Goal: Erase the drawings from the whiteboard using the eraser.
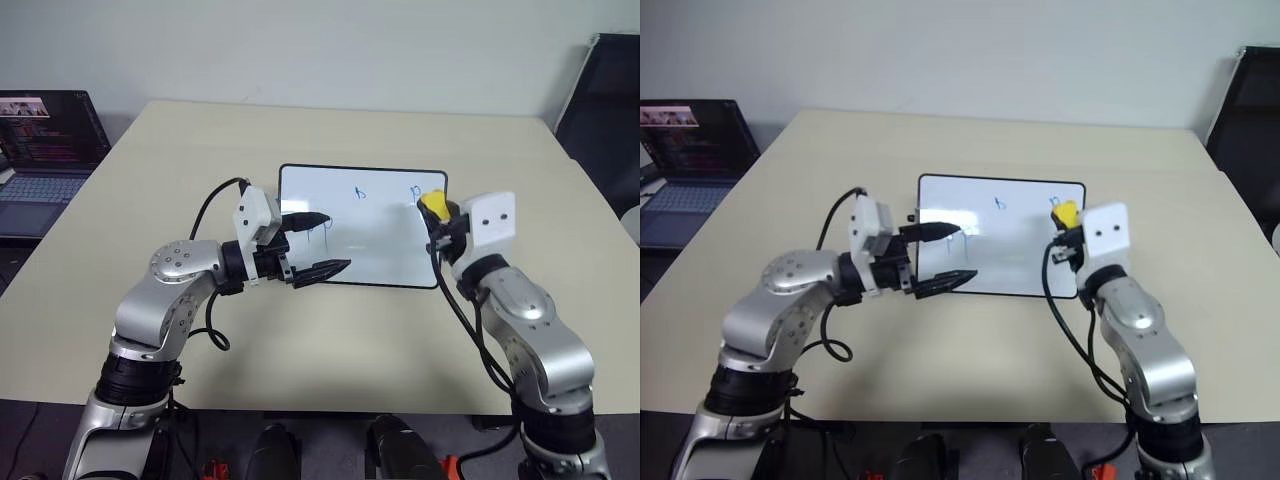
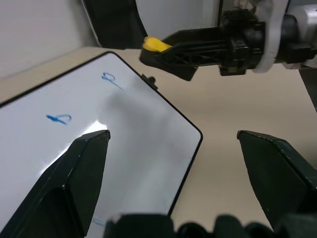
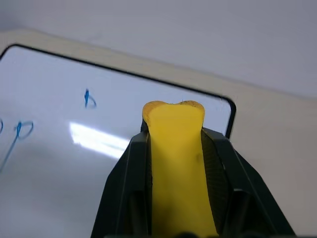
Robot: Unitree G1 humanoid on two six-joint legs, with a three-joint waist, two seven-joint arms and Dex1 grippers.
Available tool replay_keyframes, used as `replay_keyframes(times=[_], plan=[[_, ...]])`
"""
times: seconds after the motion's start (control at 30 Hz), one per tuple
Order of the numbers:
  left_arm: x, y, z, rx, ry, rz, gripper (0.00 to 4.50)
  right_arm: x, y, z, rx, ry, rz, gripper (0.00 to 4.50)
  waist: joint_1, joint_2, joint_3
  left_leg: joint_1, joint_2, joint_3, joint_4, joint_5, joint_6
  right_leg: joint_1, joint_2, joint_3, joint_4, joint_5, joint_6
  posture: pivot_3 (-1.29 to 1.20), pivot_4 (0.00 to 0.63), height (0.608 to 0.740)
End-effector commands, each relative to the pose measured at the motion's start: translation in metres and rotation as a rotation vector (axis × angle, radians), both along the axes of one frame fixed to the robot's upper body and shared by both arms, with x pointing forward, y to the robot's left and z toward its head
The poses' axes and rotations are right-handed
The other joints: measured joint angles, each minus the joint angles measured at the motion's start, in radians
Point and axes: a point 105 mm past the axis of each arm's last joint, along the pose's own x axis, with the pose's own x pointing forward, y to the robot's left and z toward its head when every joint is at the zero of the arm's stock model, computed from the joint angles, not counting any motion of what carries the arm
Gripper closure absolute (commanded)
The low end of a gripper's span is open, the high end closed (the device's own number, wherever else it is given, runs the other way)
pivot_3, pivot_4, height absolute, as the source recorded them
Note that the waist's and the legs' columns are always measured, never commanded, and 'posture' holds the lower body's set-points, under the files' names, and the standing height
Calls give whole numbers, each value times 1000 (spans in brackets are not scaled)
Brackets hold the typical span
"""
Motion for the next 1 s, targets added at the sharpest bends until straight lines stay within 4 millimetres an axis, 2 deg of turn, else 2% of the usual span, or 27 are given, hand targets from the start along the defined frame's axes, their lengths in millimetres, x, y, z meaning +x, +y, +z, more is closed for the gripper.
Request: replay_keyframes(times=[0.03, 0.17, 0.33, 0.4, 0.5, 0.6, 0.73, 0.83, 0.9, 1.0], plan=[[3, -3, 8, 7, -44, -14, 0, 9, 0, 14, -28, -67, -7, 3445, 1, 0, 0, 0, 0, 0, -1, 0, 0, 0, 0, 0, 0, 0, 1, 0, 150, 740], [13, -4, 10, 19, -75, 9, 0, 22, 8, 18, -49, -83, 8, 3451, 2, 0, 0, -1, 0, -2, -1, 0, 0, -1, 0, -3, 0, 0, 1, 0, 150, 740], [16, -6, 9, 27, -97, -2, 0, 43, 7, 25, -97, -120, -38, 3451, -1, 0, 0, -1, 0, -2, -1, 0, 0, 0, 0, -3, 1, 1, 2, 0, 150, 740], [17, -7, 9, 31, -109, -1, 0, 48, 9, 22, -96, -109, -34, 3451, 0, 0, 0, -1, 0, -2, -1, 0, 0, 0, 0, -3, 1, 1, 1, 0, 150, 740], [19, -7, 10, 35, -123, 3, 0, 53, 11, 6, -96, -44, -22, 3451, 0, 0, 0, -1, 0, -3, -1, 0, 0, 0, 0, -4, 1, 2, 0, 0, 150, 740], [23, -4, 12, 43, -142, 22, 0, 54, 5, -11, -118, 29, -41, 3451, 0, 1, 0, -2, 0, -4, -1, 0, 0, 0, 0, -5, 1, 2, 0, 0, 150, 740], [26, 0, 13, 57, -156, 34, 0, 43, -5, -29, -93, 128, -57, 3451, 1, 1, 0, -2, 0, -9, -1, 0, 0, 2, 0, -10, 1, 1, 0, 0, 150, 740], [27, 0, 14, 59, -164, 38, 0, 34, 0, -39, -87, 198, -6, 3452, 2, 1, 0, -2, 0, -12, 0, 0, 0, 3, 0, -13, 2, 0, 1, 0, 150, 740], [29, 1, 15, 59, -168, 40, 0, 32, 6, -38, -92, 210, 24, 3452, 0, 1, 0, -1, 0, -13, 1, 0, 0, 4, 0, -14, 2, 0, 1, 0, 150, 740], [29, 0, 16, 56, -174, 33, 0, 46, 8, -19, -99, 144, -1, 3452, -4, 1, 0, -1, 0, -14, 1, 2, 1, 4, 0, -14, 2, 1, -2, 0, 150, 740]])
